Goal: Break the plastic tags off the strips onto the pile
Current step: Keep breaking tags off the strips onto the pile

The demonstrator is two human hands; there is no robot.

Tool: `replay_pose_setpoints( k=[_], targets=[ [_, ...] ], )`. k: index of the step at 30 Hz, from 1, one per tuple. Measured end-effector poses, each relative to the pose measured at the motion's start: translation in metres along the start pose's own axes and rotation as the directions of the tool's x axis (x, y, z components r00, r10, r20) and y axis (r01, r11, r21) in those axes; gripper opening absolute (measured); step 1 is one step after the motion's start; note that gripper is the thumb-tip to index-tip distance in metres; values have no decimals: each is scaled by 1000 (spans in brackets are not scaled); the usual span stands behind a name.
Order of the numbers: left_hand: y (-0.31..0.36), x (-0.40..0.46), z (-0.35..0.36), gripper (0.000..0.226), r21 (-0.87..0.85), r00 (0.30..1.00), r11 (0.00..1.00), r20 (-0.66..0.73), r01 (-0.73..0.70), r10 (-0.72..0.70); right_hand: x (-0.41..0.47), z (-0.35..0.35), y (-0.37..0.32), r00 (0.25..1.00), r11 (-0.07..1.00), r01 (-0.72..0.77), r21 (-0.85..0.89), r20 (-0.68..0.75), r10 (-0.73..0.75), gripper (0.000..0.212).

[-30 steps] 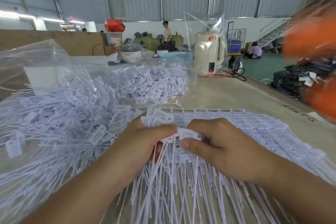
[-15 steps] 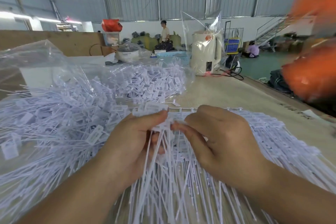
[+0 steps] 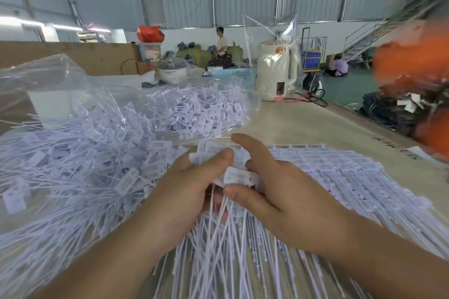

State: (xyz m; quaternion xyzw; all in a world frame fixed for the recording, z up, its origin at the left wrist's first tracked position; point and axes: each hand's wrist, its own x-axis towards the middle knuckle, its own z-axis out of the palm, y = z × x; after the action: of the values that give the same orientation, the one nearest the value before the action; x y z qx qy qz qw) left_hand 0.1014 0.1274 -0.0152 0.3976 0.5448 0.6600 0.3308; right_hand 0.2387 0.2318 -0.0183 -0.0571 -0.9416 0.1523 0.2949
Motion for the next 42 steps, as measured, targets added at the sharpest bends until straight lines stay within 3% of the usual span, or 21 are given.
replay_pose_setpoints(
  k=[3,6,10,14,18,22,25,27,30,33,36,42],
  targets=[
    [0,-2,0,27,135,993,988,94,-79,67,1,3,1,999,1000,7,21,34,-7,69],
    [-4,2,-2,24,167,995,982,49,-90,83,2,2,4,997,992,-47,113,62,41,66],
    [-2,5,-9,22,87,997,994,-16,-71,72,2,-2,11,994,969,-77,235,92,56,21],
    [-2,5,-11,26,104,998,993,-3,-60,61,3,-3,14,992,960,-111,258,87,91,38],
    [2,4,-4,19,-59,999,998,19,30,-29,5,-6,12,999,988,-31,151,-18,34,44],
    [4,3,-8,30,-97,989,985,26,144,-143,5,-12,2,982,992,124,-37,-138,-128,39],
    [6,6,-24,40,-144,978,968,10,206,-207,3,-20,-5,933,977,211,-38,-290,-213,39],
    [8,5,-28,45,-116,986,981,-46,155,-161,3,-24,-7,929,975,214,67,-322,-182,35],
    [5,4,-12,13,-19,1000,1000,-22,-14,14,3,-16,-2,970,973,92,213,-239,-39,24],
    [-4,4,2,15,83,996,994,-32,-75,78,1,-1,5,987,943,-13,333,-147,66,31],
    [-6,4,4,28,59,994,995,-63,-84,88,3,6,7,973,916,-103,389,-154,175,37],
    [-6,3,9,23,-87,1000,996,-2,-24,24,5,17,4,974,847,-134,514,-88,207,28]
  ],
)
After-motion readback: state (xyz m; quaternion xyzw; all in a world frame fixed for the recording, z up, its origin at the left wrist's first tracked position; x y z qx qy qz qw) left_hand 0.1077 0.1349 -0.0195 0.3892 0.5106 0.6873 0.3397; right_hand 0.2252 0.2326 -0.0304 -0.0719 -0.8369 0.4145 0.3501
